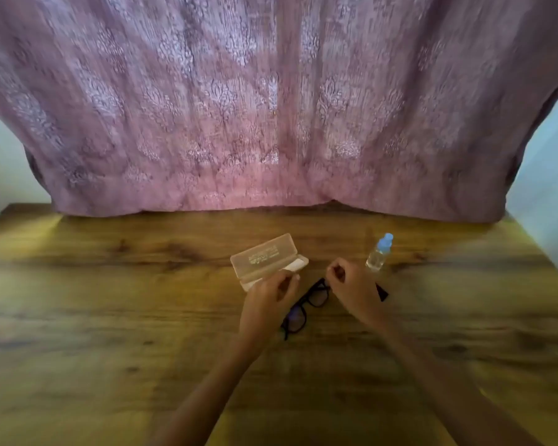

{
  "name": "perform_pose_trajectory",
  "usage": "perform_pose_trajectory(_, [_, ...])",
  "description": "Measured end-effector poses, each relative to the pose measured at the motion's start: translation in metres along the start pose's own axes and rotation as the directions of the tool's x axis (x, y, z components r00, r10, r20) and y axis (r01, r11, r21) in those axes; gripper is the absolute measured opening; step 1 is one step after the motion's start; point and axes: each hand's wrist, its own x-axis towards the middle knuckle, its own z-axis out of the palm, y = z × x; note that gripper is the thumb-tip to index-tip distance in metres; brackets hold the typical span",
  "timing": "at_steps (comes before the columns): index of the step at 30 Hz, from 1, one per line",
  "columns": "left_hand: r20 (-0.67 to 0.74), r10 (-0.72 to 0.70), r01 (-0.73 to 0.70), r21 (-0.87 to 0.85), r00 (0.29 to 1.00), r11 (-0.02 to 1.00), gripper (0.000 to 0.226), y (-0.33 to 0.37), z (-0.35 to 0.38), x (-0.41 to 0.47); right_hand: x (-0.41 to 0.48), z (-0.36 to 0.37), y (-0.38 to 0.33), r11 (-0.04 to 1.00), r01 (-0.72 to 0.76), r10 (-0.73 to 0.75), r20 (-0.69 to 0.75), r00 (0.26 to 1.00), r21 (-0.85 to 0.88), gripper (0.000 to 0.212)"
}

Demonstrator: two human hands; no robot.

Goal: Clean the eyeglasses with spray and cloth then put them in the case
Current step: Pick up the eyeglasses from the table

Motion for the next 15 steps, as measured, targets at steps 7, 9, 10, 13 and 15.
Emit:
perform_pose_trajectory(7, [0.113,-0.104,0.092,0.108,0.988,0.99,0.021,-0.021,0.011,-0.014,0.0,0.005,0.001,0.986,-0.163,0.159,0.114,0.981,0.028,0.023])
perform_pose_trajectory(9, [0.148,-0.16,0.135,0.166,0.976,0.977,0.023,-0.023,0.012,-0.015,0.002,0.007,-0.001,0.977,-0.209,0.203,0.13,0.971,0.034,0.027])
perform_pose_trajectory(10, [0.156,-0.186,0.156,0.19,0.97,0.969,0.023,-0.023,0.013,-0.015,0.004,0.009,-0.002,0.972,-0.23,0.224,0.134,0.965,0.036,0.029])
perform_pose_trajectory(13, [0.16,-0.247,0.212,0.209,0.956,0.955,0.022,-0.023,0.014,-0.013,0.009,0.011,-0.003,0.949,-0.31,0.298,0.168,0.94,0.051,0.03])
perform_pose_trajectory(15, [0.186,-0.278,0.237,0.214,0.943,0.948,0.021,-0.023,0.015,-0.01,0.011,0.01,-0.003,0.929,-0.363,0.344,0.202,0.917,0.065,0.026])
